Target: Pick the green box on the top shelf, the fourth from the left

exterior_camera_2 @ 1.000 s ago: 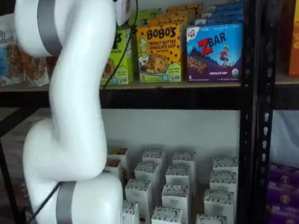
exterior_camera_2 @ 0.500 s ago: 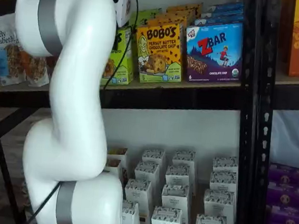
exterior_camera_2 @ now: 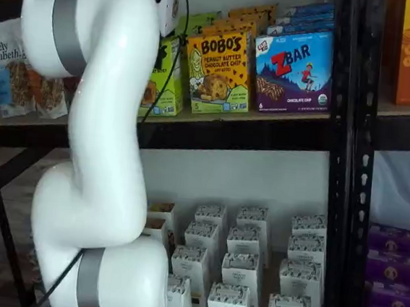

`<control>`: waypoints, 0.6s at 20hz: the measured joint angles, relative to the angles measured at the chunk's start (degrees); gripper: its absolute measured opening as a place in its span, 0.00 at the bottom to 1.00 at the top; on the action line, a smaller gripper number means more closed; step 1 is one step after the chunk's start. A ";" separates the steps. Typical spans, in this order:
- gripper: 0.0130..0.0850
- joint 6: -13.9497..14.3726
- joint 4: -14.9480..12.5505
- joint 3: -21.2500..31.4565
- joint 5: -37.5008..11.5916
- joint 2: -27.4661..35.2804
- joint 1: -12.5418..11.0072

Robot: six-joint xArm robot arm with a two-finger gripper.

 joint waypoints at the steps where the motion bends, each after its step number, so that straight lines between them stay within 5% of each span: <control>1: 0.67 0.06 -0.02 -0.06 0.06 0.02 0.06; 4: 0.67 0.26 -0.15 -0.12 0.11 0.02 0.26; 12: 0.39 0.82 -0.40 -0.14 0.40 -0.01 0.85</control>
